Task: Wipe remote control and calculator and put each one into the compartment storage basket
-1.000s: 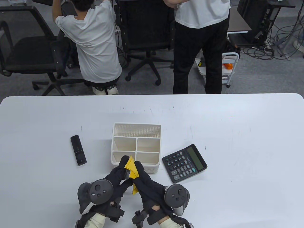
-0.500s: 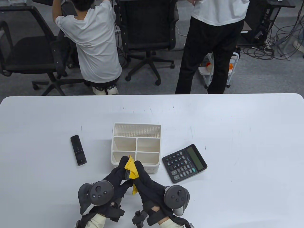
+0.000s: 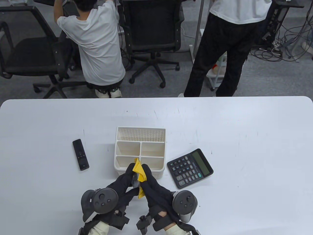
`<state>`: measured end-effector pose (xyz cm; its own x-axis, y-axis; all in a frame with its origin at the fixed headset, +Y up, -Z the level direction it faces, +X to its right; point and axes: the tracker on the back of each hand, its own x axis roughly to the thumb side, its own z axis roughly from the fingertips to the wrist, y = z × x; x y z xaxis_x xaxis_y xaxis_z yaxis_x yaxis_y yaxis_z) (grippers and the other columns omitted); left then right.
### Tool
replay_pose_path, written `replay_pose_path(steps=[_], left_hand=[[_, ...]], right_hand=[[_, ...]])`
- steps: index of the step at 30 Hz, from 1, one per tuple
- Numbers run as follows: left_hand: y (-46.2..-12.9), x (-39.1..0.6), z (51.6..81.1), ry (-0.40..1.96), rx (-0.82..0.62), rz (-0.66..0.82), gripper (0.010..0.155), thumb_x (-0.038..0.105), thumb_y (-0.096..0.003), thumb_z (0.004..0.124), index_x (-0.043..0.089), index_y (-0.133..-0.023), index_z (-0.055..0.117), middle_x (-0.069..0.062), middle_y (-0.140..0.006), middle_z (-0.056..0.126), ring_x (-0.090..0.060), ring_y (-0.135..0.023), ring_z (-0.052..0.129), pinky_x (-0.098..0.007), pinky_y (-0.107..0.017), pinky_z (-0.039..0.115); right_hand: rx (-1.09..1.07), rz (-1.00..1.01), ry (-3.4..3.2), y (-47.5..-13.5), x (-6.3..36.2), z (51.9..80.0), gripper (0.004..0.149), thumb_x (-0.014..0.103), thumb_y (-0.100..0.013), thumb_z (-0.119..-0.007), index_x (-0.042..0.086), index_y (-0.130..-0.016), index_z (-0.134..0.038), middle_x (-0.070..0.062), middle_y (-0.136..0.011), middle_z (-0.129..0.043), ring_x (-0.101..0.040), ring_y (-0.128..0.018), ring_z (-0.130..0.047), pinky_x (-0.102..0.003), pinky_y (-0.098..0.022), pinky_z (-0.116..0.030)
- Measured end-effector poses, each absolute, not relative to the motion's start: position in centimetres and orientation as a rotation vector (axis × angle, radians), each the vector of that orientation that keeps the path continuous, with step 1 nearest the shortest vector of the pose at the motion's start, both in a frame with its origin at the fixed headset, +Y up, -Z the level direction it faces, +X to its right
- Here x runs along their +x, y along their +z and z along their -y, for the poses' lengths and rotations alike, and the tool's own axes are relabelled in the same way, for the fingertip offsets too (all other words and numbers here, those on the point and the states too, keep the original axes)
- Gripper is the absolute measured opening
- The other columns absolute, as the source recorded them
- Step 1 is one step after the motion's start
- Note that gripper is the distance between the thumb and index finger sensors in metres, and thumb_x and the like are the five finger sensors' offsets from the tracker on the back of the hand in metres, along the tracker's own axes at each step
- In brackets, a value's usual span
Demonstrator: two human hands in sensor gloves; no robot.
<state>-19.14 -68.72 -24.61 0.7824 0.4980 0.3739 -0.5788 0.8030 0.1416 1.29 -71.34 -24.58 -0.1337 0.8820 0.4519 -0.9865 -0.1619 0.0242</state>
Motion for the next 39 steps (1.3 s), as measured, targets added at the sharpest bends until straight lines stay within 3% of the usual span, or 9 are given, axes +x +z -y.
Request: replay_pose_path(steps=[10, 19, 24, 31, 39], left_hand=[[-24.8, -20.1, 68.7, 0.646, 0.273, 0.286, 0.083, 0.053, -0.0368, 0.087, 0.028, -0.108, 0.053, -0.004, -0.082, 0.096, -0.010, -0.061, 0.110, -0.040, -0.057, 0.090], [-24.6, -19.8, 68.5, 0.674, 0.297, 0.295, 0.075, 0.045, -0.0396, 0.089, 0.023, -0.105, 0.059, -0.002, -0.074, 0.102, -0.005, -0.055, 0.114, -0.035, -0.053, 0.094], [-24.8, -20.5, 68.6, 0.673, 0.290, 0.222, 0.074, 0.045, -0.0400, 0.087, 0.021, -0.105, 0.061, -0.001, -0.074, 0.102, -0.005, -0.053, 0.114, -0.036, -0.052, 0.094], [-24.8, -19.9, 68.5, 0.686, 0.233, 0.324, 0.076, 0.042, -0.0421, 0.086, 0.015, -0.106, 0.055, -0.003, -0.075, 0.102, -0.009, -0.055, 0.115, -0.038, -0.052, 0.093], [-24.5, -19.5, 68.5, 0.582, 0.289, 0.281, 0.076, 0.047, -0.0435, 0.086, 0.019, -0.107, 0.056, 0.001, -0.078, 0.098, -0.012, -0.057, 0.111, -0.042, -0.055, 0.089]], right_hand=[[0.499, 0.353, 1.727, -24.0, 0.6, 70.8, 0.053, 0.028, -0.059, -0.067, 0.006, -0.107, -0.061, -0.032, -0.103, -0.072, -0.048, -0.084, -0.082, -0.062, -0.055, -0.071], [0.406, 0.293, 1.664, -24.6, 1.3, 71.4, 0.054, 0.028, -0.059, -0.066, 0.003, -0.107, -0.059, -0.032, -0.101, -0.075, -0.046, -0.082, -0.084, -0.060, -0.054, -0.073], [0.460, 0.324, 1.739, -24.2, 0.8, 70.9, 0.053, 0.027, -0.059, -0.068, 0.004, -0.106, -0.062, -0.031, -0.101, -0.076, -0.048, -0.081, -0.085, -0.061, -0.054, -0.073], [0.461, 0.356, 1.733, -24.1, 0.9, 70.9, 0.053, 0.027, -0.059, -0.067, 0.004, -0.107, -0.061, -0.029, -0.102, -0.076, -0.048, -0.083, -0.083, -0.062, -0.055, -0.071], [0.411, 0.311, 1.754, -24.4, 1.0, 71.2, 0.053, 0.025, -0.058, -0.068, 0.000, -0.105, -0.062, -0.032, -0.098, -0.079, -0.047, -0.076, -0.089, -0.060, -0.051, -0.075]])
